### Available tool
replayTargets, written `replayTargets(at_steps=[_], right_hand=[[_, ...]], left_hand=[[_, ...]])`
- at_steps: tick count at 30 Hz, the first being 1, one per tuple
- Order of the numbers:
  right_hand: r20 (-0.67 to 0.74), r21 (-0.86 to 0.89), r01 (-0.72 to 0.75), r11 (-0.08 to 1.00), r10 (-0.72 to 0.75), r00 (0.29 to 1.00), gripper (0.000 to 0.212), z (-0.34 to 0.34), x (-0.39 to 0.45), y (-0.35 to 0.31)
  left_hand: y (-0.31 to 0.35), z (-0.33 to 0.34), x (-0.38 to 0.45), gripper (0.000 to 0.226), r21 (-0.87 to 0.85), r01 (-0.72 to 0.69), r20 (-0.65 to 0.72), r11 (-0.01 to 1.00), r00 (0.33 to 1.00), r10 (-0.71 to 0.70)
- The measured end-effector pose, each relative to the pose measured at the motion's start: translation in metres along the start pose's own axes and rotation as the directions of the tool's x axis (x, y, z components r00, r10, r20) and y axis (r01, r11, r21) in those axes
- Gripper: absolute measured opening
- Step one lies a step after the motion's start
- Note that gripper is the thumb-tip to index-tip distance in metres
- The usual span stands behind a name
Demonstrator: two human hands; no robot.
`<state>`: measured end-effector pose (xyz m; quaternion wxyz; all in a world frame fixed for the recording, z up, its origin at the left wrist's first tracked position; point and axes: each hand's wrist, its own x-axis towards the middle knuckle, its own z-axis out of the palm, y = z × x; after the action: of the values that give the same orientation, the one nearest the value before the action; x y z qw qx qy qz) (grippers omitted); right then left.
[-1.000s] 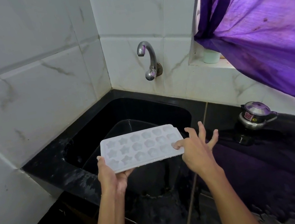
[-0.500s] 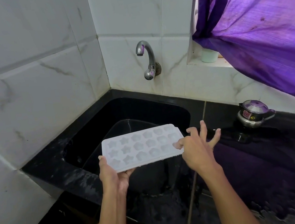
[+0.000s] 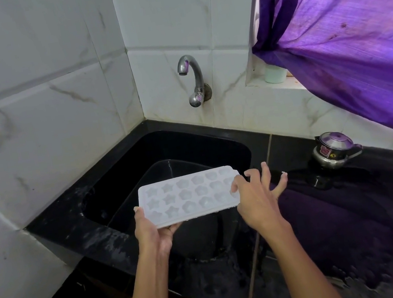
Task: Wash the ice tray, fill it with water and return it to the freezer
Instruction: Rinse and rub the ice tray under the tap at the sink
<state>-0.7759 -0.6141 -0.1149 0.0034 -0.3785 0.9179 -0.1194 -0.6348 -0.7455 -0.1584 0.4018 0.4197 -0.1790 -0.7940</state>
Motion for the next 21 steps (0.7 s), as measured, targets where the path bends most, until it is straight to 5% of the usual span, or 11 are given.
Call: replayTargets(at_steps=[7, 21], right_hand=[[0.039, 0.0, 0.096, 0.995, -0.096, 0.995, 0.061, 0.006, 0.0, -0.006], [0.074, -0.025, 0.06, 0.998, -0.058, 0.996, 0.049, 0.009, -0.002, -0.01]], left_hand=[[-0.003, 0.003, 0.007, 0.047, 0.024, 0.024, 0.016, 0.999, 1.0, -0.024], [-0.005, 0.01, 0.015, 0.044, 0.08, 0.024, 0.036, 0.997, 0.999, -0.027]])
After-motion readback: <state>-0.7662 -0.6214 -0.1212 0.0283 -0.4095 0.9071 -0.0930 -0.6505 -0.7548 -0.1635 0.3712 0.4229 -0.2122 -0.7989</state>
